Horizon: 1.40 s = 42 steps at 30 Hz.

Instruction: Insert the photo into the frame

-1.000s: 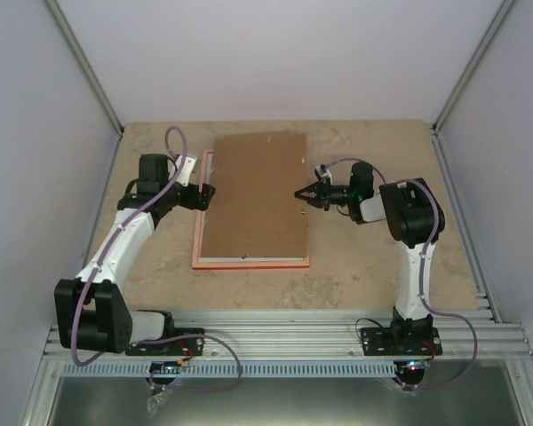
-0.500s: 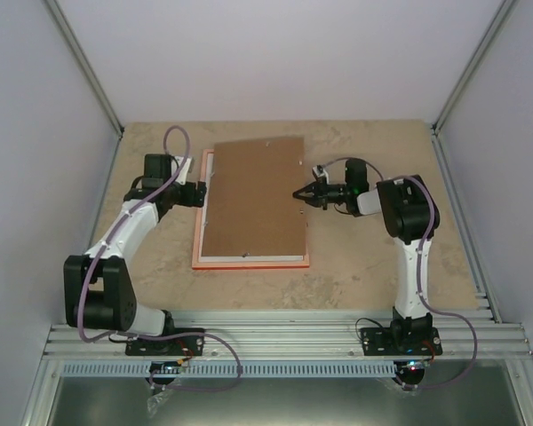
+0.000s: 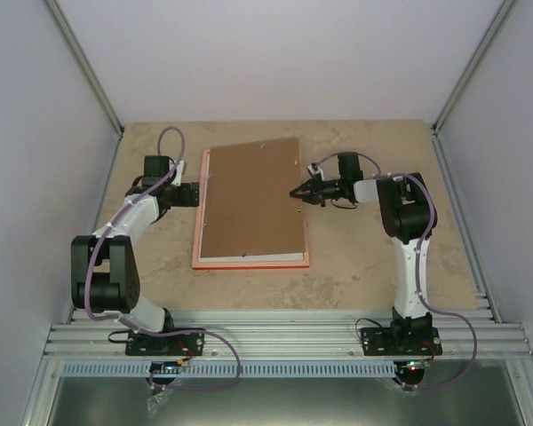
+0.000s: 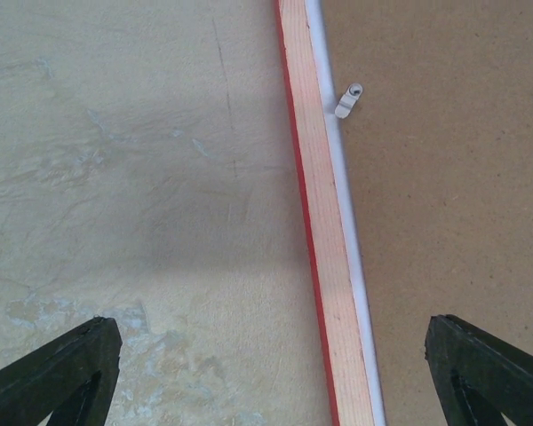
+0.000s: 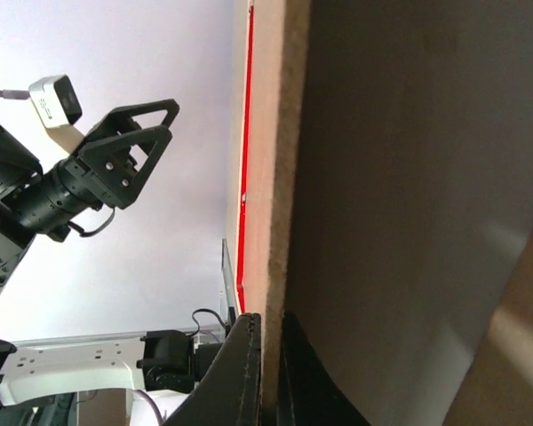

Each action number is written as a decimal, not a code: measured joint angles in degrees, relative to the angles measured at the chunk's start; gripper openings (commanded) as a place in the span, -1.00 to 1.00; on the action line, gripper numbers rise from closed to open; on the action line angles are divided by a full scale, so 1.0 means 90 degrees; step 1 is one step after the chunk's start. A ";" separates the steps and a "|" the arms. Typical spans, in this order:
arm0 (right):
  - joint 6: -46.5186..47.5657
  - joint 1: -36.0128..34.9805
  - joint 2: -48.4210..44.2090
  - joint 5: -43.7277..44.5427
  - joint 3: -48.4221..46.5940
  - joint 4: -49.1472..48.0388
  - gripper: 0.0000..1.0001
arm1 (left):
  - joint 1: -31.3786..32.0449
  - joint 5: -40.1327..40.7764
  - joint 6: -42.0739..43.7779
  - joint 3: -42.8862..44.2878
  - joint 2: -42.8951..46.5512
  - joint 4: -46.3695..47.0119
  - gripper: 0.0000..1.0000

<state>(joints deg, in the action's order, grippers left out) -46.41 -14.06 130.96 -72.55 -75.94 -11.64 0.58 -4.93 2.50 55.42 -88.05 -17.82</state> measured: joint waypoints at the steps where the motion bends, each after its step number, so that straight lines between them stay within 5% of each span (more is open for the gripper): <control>1: 0.0085 -0.0015 0.0000 0.0022 -0.0049 0.0153 -0.99 | 0.0000 0.0015 0.0000 0.0012 -0.0012 0.0007 0.91; 34: 0.1158 -0.0257 -0.0338 0.0284 -0.0379 0.2378 -0.99 | 0.0000 0.0396 -0.0117 0.0219 -0.0396 0.0046 0.86; 42: 0.1367 -0.0457 -0.0328 0.0855 -0.0459 0.2812 0.02 | 0.0000 0.0391 -0.0117 0.0219 -0.0408 0.0039 0.86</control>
<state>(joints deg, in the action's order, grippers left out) -34.11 -18.17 128.01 -64.86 -80.07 13.67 0.58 -1.41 1.45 57.39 -91.72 -17.47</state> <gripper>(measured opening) 0.339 0.930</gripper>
